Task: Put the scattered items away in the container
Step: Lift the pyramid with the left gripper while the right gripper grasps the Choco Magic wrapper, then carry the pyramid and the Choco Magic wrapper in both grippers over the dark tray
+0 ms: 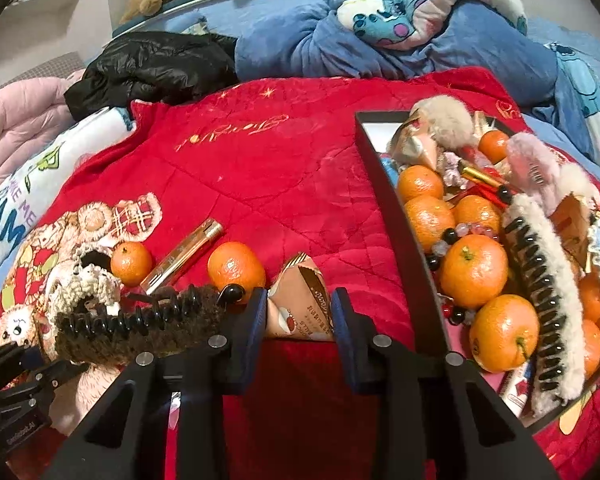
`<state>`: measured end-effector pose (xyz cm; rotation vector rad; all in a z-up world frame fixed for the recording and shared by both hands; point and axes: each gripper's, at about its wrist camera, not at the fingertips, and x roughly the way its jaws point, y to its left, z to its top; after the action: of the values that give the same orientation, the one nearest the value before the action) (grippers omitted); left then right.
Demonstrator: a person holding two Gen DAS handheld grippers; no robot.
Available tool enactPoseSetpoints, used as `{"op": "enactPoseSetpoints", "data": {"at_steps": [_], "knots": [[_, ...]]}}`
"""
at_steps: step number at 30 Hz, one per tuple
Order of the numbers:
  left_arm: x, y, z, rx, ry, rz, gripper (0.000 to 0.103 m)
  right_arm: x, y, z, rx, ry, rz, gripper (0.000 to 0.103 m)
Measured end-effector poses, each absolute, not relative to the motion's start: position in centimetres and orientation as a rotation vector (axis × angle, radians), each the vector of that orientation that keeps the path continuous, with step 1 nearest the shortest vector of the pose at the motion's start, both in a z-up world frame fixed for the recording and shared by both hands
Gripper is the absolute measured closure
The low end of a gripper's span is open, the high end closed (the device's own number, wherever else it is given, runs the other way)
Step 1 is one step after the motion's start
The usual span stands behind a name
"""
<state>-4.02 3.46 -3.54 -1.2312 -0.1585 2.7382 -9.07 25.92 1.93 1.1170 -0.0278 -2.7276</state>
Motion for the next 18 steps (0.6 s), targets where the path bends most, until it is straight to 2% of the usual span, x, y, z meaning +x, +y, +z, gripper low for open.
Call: {"op": "enactPoseSetpoints", "data": {"at_steps": [18], "knots": [[-0.4, 1.7, -0.5, -1.099, -0.193, 2.830, 0.071, -7.5, 26.9, 3.9, 1.026, -0.079, -2.768, 0.072]]}}
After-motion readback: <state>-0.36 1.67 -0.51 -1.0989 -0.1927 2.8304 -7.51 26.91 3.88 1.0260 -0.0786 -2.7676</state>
